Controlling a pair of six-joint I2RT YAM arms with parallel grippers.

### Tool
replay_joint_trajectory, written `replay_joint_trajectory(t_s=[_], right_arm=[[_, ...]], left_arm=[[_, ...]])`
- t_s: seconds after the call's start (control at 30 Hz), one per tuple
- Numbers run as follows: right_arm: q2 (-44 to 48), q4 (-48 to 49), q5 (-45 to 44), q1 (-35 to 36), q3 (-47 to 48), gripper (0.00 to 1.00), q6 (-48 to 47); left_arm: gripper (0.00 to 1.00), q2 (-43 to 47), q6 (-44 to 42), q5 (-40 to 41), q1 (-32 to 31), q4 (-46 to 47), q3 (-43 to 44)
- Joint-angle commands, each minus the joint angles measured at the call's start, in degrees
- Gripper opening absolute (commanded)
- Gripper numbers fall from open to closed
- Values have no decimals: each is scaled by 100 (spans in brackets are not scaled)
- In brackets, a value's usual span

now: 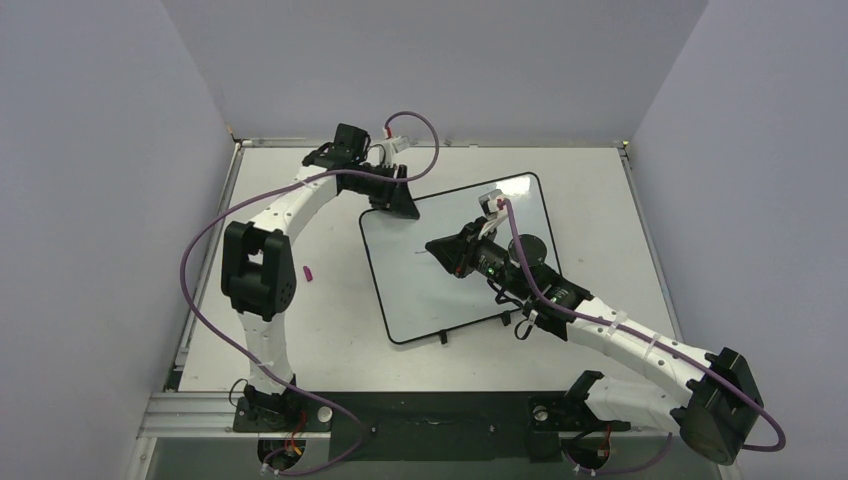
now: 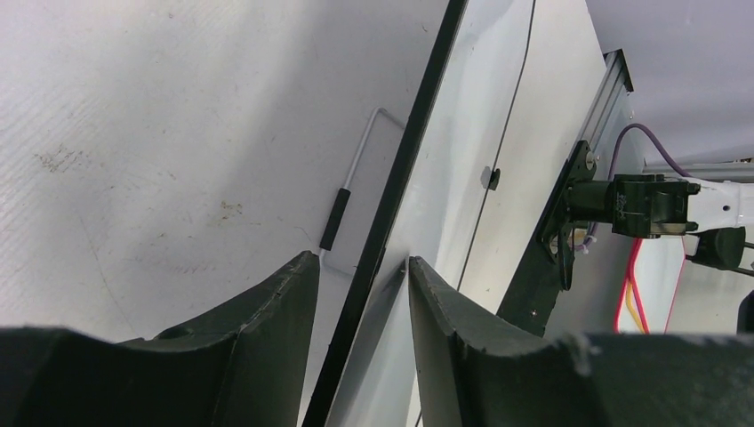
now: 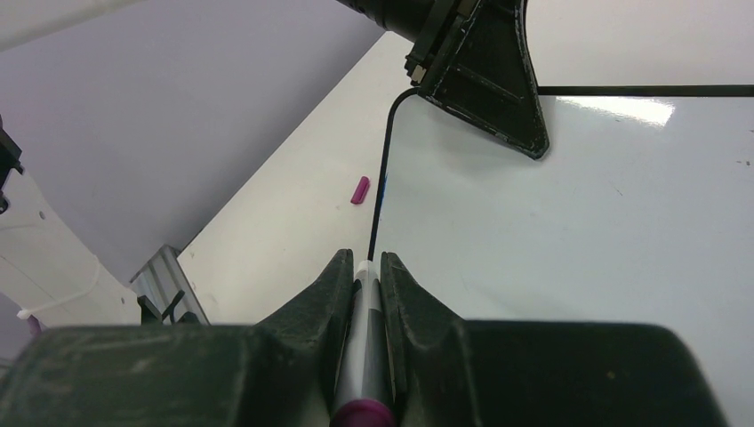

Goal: Write a sentence on the whiteboard
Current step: Hold the whiteboard on the whiteboard stand.

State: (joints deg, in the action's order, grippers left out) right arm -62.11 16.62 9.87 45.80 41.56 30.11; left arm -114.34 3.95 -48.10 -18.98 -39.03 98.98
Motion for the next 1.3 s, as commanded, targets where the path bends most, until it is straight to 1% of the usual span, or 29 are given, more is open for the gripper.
replay_joint_trajectory(t_s=[0.0,0.3,0.33,0.4,0.43,0.5,0.6,0.67,0.73,0.77,0.97,1.1,1.27], right_arm=[[118,242,85,28,124,0,-35],[116,224,132,27,117,0,-14],[117,222,131,28,116,0,-14],[118,225,130,28,109,0,-14],[119,222,129,27,107,0,-14],[115,214,122,32,107,0,-18],[106,234,129,32,106,0,-14],[98,269,142,34,102,0,-14],[85,358,154,34,80,0,-18],[67,394,150,30,65,0,-20],[-328,794,73,71,143,0,-27],[-600,1005,-56,164,268,0,-49],[-647,1374,-584,244,91,0,-98]], left_arm=[[39,67,-110,-73,-9,-70,477],[39,2,-167,-39,-24,-210,627],[38,-11,-182,-36,-25,-228,638],[34,-27,-216,-31,-33,-297,674],[29,-38,-227,-59,-39,-327,666],[26,-62,-268,-100,-62,-393,670],[24,-59,-278,-78,-92,-414,639],[20,-35,-256,-78,-104,-397,608],[9,-4,-235,-73,-125,-389,610],[1,21,-221,-75,-133,-389,612],[0,226,-285,-24,-239,-338,571],[0,388,-362,-40,-263,-191,397],[0,721,-665,-118,-292,245,-18]])
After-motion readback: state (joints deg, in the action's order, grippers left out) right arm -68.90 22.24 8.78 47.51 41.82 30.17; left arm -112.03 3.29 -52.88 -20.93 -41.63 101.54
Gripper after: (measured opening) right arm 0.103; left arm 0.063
